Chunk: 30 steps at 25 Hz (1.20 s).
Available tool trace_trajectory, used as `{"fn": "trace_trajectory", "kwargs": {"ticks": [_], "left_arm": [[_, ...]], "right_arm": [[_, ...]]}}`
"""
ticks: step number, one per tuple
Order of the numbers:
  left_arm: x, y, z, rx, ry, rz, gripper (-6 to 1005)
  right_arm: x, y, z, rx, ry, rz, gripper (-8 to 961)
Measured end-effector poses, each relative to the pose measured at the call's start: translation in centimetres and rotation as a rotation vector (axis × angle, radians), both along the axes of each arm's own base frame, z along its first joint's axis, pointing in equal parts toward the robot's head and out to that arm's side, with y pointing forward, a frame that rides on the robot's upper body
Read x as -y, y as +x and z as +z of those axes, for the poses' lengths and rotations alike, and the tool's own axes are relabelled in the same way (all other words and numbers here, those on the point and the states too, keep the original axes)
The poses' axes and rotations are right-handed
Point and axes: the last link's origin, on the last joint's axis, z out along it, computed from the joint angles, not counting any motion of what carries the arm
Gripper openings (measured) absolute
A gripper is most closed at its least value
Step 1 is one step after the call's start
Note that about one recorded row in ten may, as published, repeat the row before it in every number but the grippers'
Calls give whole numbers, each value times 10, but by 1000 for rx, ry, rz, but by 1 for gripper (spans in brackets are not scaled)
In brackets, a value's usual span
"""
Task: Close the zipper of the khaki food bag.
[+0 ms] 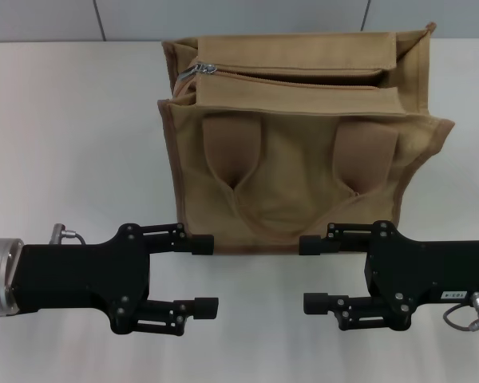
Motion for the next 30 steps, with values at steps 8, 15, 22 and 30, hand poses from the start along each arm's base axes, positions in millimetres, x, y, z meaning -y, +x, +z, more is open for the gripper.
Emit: {"fn": "trace_trajectory", "kwargs": {"ticks": [8, 15, 22, 30], "left_arm": [[-1, 1, 0, -1, -1, -4, 787], [-2, -3, 6, 7, 35, 16, 785], [-11, -29, 35, 69, 325, 157, 785], [-16, -46, 37, 95, 559, 285, 785]], "right_arm": [[-1, 1, -1, 7, 5, -5, 700], [-1, 1, 0, 5, 8, -8, 700], [-1, 2, 0, 2, 11, -16, 700], [1, 3, 1, -3, 14, -22, 701]]}}
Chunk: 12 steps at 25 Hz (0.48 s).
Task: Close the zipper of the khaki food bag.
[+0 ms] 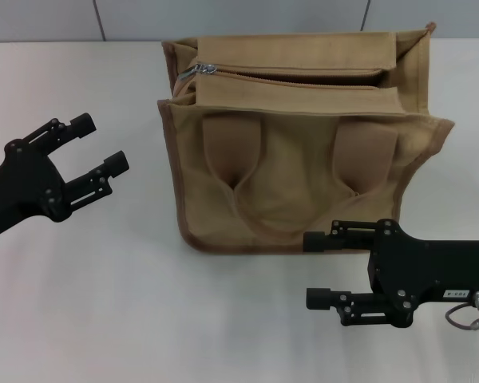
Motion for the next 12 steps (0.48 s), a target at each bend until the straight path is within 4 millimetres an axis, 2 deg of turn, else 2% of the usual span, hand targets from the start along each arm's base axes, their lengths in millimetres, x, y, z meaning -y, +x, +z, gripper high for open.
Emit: {"fn": "trace_trajectory", "kwargs": {"ticks": [5, 12], "left_arm": [[-10, 1, -4, -29, 17, 9, 786], [-43, 13, -23, -97, 46, 17, 786]], "right_arm": [[1, 0, 2, -7, 2, -2, 701], [2, 1, 2, -9, 1, -5, 701]]}}
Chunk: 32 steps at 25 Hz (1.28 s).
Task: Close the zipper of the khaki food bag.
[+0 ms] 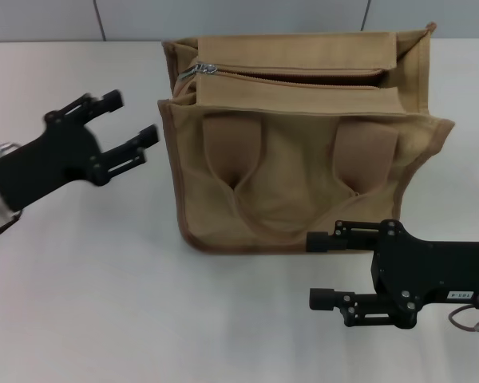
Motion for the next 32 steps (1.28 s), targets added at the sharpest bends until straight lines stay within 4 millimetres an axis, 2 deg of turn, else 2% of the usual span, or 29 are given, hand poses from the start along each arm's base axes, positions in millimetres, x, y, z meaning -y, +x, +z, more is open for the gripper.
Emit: {"fn": "trace_trajectory", "kwargs": {"ticks": [5, 10, 18, 32], "left_arm": [[-14, 17, -15, -24, -29, -40, 786], [-22, 23, -20, -41, -43, -46, 786], [-24, 23, -18, -39, -33, -42, 659], [-26, 23, -15, -22, -8, -35, 99]], "right_arm": [[3, 2, 1, -5, 4, -11, 701], [3, 3, 1, -11, 9, -17, 701], [4, 5, 3, -10, 16, -22, 700], [3, 4, 3, -12, 17, -19, 700]]}}
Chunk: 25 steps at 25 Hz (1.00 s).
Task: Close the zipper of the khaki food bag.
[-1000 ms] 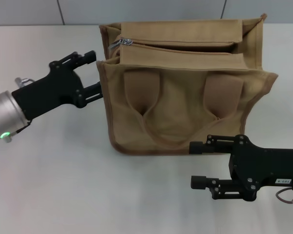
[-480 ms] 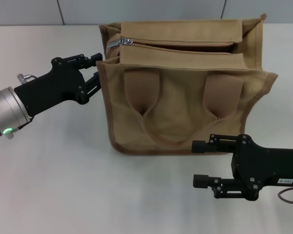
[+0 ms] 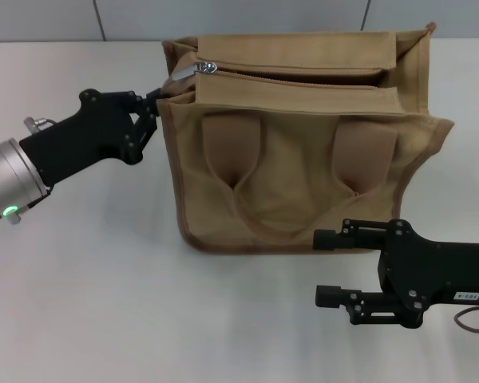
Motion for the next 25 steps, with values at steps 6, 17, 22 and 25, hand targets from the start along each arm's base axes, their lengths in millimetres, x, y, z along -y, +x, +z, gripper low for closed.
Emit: {"fn": "trace_trajectory", "kwargs": {"ticks": [6, 17, 22, 25], "left_arm": [[2, 8, 9, 72, 29, -39, 23], [-3, 37, 16, 159, -9, -147, 23], [-1, 34, 18, 169, -7, -141, 23], [1, 32, 18, 175, -4, -137, 24]], "right_arm": [[2, -4, 4, -37, -7, 18, 700], [-1, -14, 10, -111, -2, 18, 701], [-14, -27, 30, -229, -39, -63, 701], [-37, -42, 50, -269, -98, -148, 700]]}}
